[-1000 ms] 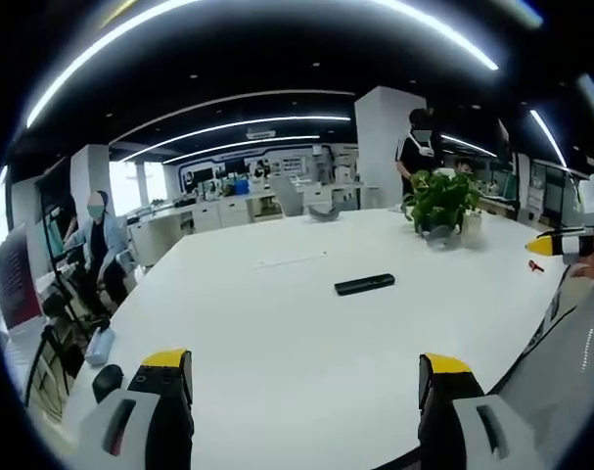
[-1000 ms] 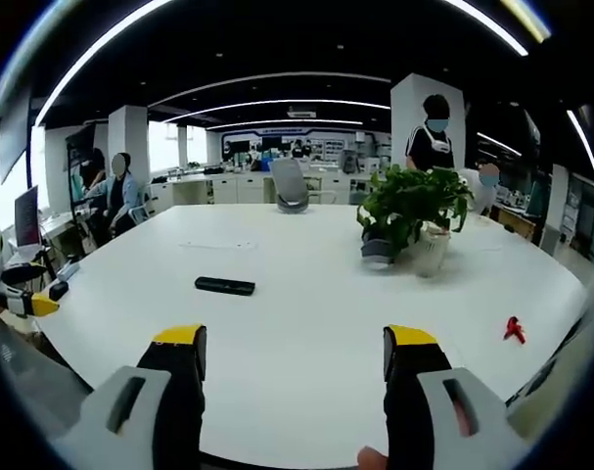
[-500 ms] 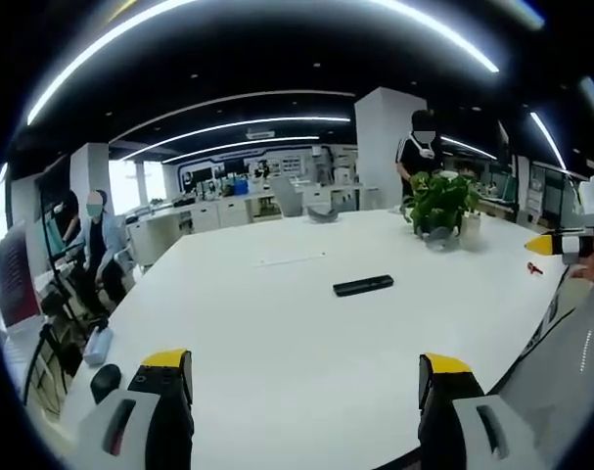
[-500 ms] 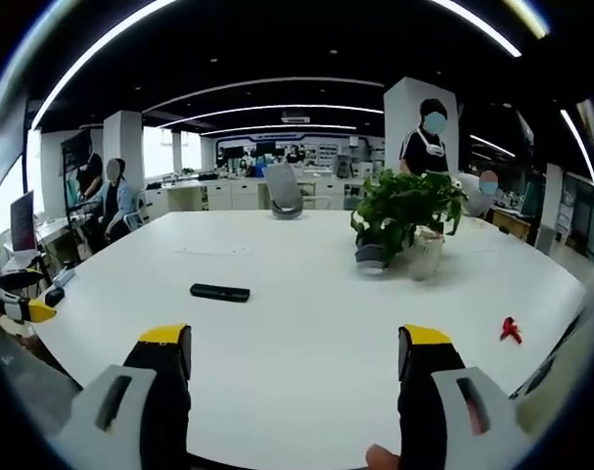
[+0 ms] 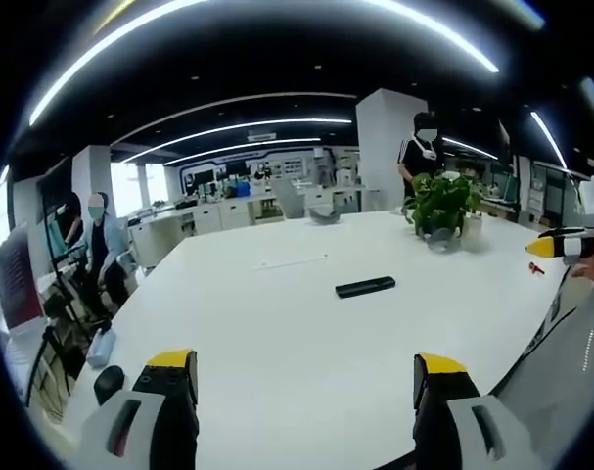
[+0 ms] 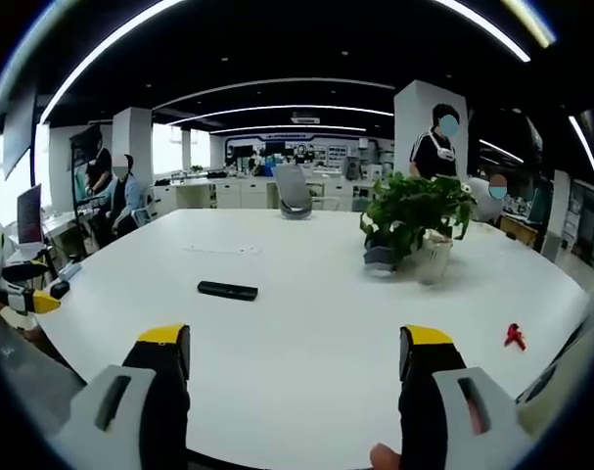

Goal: Press the specified remote control buttons in sequence, fully releasing each button before pressing the next.

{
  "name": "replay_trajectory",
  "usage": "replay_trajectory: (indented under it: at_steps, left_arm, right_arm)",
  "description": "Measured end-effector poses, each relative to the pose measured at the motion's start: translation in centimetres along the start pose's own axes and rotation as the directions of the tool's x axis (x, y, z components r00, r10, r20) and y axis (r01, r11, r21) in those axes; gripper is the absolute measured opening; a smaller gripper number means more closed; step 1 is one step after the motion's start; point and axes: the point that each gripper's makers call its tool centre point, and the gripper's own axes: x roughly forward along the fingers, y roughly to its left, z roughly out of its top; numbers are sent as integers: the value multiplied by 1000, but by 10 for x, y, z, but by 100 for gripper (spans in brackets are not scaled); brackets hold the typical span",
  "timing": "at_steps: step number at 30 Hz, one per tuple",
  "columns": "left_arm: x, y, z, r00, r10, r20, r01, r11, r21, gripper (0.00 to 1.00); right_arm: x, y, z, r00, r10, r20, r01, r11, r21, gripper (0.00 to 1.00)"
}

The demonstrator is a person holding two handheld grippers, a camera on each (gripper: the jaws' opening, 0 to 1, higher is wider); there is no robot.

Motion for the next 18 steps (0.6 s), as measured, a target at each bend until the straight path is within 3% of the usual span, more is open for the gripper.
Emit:
replay_trajectory:
  at_steps: [10, 18]
  left_arm:
    - [0, -2, 1, 1000, 2, -3, -2, 1000, 19, 93]
    - [0, -11, 5, 998, -66, -12, 66, 998, -25, 89]
  right_arm:
    - [-2, -4, 1, 1000, -6, 12, 5, 1000, 25, 89]
    - [-2, -6, 0, 1000, -3, 9, 3, 999, 45, 87]
